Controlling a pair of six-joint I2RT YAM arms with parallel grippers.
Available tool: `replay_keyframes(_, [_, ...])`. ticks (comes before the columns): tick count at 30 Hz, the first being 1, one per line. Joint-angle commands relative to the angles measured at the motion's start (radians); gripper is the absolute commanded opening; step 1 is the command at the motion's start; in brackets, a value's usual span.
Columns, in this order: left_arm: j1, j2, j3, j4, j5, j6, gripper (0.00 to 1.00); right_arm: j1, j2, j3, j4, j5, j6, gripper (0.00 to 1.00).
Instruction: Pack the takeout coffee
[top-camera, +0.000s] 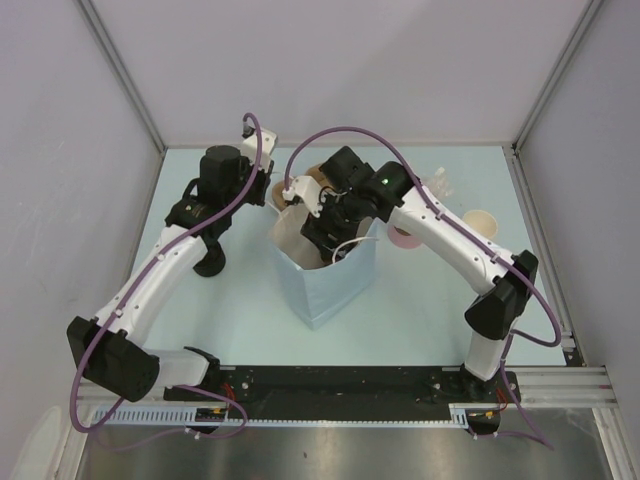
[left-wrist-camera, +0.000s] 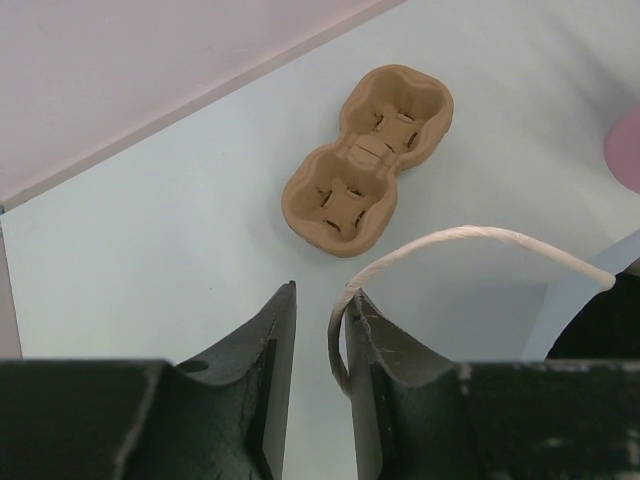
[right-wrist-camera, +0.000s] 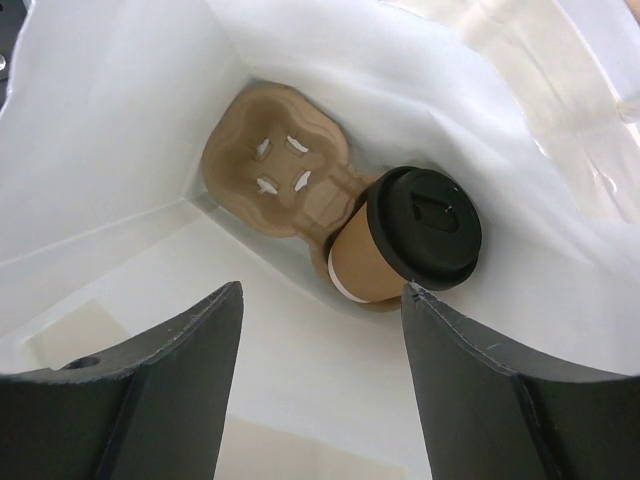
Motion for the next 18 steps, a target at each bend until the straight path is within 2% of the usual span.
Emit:
replay_keyframes(1, [0.006, -0.039, -0.002, 0.033, -0.005, -0.001, 0.32, 0.007, -0.058, 0.048, -0.026, -0.025, -0.022, 0.69])
replay_keyframes(9, [0.004, -0.042, -0.002, 0.038, -0.005, 0.006, 0.42, 0.005, -0.127, 0.066, -0.041, -0.094, -0.053, 0.71])
replay_keyframes(14, [0.006, -0.054, -0.001, 0.035, -0.003, 0.013, 0.55, -0.019, -0.180, 0.083, -0.044, -0.136, -0.062, 0.79])
replay_keyframes(18, [0.006, -0.068, -0.002, 0.033, 0.005, 0.022, 0.69, -0.090, -0.220, 0.108, -0.046, -0.215, -0.056, 0.81])
